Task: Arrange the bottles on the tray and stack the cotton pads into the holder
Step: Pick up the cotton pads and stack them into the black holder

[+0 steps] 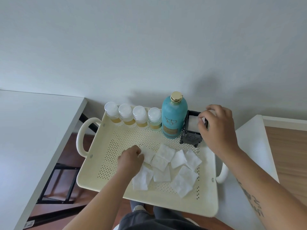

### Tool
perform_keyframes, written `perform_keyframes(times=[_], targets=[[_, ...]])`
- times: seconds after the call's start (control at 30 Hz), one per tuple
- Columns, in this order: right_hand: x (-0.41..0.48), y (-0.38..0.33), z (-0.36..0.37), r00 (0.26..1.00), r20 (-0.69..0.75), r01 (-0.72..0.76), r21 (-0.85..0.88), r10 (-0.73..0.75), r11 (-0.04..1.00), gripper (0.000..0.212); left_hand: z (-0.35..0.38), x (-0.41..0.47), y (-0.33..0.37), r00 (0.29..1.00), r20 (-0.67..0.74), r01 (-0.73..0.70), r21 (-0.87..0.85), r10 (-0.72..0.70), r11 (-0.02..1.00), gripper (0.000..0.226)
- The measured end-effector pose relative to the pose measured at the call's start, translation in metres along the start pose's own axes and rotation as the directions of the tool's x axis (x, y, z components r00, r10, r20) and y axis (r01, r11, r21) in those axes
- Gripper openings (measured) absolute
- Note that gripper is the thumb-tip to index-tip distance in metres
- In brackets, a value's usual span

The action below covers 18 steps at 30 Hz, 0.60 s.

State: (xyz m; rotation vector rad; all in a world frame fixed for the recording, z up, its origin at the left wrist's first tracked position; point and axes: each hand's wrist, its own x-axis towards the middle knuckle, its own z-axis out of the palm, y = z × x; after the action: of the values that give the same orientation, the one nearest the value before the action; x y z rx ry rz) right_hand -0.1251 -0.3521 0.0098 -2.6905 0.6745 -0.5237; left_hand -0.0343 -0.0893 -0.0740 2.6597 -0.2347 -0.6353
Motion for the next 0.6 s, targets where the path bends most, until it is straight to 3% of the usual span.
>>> perform_keyframes(times=[0.27,0.6], targets=[[-0.002,-0.001,0.007,0.968,0.25,0.001,-0.129,0.031,0.992,0.053,-0.023,-0.011,-0.006,0.995,-0.086,-0.074,-0.369,0.045,0.926,0.013],[-0.004,-0.004,0.007,0.935,0.349,-0.014,-0.164,0.071,0.986,0.051,-0.044,-0.033,0.017,0.99,-0.052,-0.13,-0.664,0.129,0.736,0.005]])
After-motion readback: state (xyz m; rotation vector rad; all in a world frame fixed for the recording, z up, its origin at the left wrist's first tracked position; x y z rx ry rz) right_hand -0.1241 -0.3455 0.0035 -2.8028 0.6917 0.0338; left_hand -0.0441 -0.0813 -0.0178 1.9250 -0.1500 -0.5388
